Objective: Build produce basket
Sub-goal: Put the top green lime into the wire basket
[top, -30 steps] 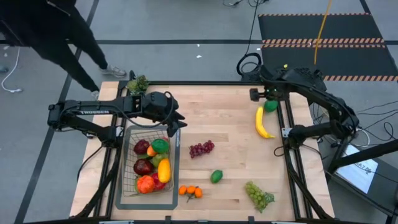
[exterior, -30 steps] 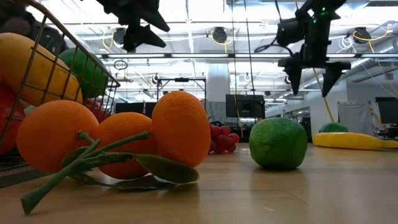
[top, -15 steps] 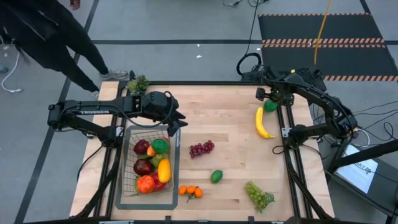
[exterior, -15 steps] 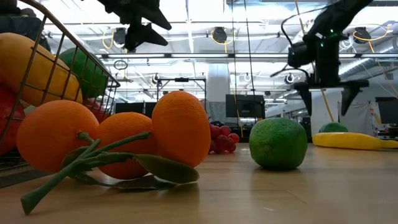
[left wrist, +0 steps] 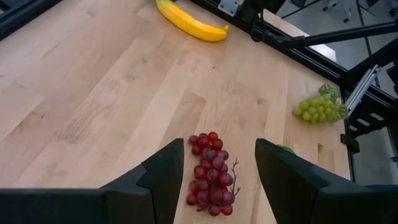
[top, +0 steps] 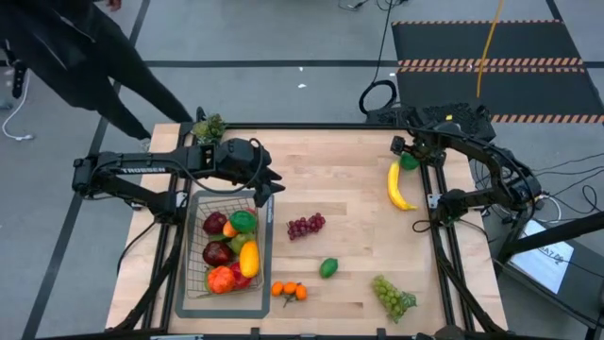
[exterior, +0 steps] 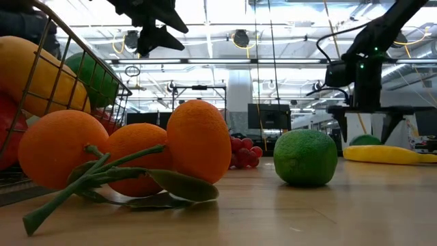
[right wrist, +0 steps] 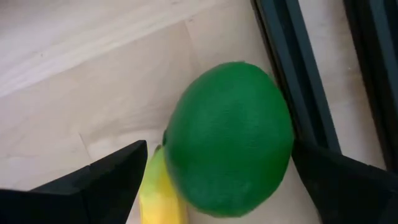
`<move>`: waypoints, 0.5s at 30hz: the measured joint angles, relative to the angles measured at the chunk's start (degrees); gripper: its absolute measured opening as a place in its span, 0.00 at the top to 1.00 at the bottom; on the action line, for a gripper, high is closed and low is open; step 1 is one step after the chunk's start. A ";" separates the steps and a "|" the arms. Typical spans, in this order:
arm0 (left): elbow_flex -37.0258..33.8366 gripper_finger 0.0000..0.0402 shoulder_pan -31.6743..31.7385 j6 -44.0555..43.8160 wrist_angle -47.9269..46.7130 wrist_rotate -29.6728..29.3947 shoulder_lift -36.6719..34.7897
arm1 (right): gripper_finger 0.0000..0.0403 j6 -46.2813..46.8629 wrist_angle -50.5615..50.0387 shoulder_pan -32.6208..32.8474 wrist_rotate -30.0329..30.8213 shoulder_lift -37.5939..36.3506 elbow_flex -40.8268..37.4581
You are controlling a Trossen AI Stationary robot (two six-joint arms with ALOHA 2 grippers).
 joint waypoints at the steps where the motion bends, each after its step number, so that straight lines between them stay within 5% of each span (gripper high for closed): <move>1: 0.00 0.51 0.01 0.00 0.00 0.00 0.00 | 0.02 -0.03 0.53 -0.11 -0.07 0.00 -0.33; 15: 0.00 0.51 0.01 0.39 0.02 0.00 -0.02 | 0.19 -4.74 4.11 -0.34 -3.10 0.20 -4.33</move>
